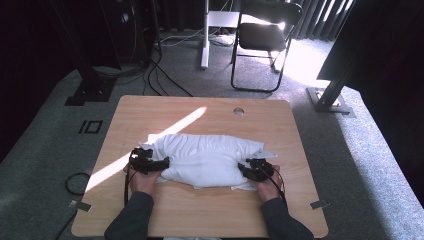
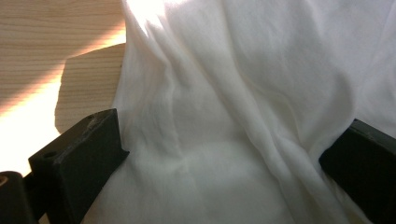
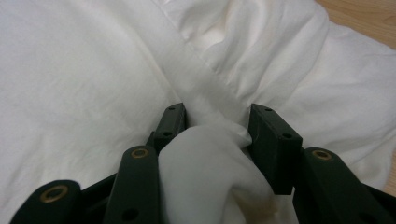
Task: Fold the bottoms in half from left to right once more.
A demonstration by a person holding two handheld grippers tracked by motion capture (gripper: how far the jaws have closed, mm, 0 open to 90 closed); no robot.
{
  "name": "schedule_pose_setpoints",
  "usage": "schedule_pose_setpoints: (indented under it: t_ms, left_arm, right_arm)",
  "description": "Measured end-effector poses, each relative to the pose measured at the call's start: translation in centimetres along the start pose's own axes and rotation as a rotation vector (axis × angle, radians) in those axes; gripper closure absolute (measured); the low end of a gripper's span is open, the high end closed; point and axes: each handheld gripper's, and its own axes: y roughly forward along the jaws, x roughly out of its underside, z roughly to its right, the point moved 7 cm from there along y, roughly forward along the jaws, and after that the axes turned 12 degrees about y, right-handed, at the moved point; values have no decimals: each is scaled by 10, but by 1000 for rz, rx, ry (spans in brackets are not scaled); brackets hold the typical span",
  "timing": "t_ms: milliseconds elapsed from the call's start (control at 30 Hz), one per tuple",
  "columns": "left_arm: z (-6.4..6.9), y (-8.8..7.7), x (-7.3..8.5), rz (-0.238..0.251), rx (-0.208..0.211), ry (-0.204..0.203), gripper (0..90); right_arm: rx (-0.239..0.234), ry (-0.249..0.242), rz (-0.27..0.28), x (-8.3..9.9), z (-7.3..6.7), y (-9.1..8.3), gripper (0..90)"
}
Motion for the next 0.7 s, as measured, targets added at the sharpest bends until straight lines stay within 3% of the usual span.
schedule_pose_setpoints:
  t_ms: [267,633,700]
  left_arm:
    - [-5,-4,8,-10,-79,-18,3]
    - [-9,-5,10,-3,-77,-33,2]
    - [-9,-5,10,-3,-59,-13,4]
  right_arm:
    - [-1,-4,3,0,0,0,569]
    - [-2,2,4,0,-1,0,569]
    - [-6,4,4,0,-1,0,569]
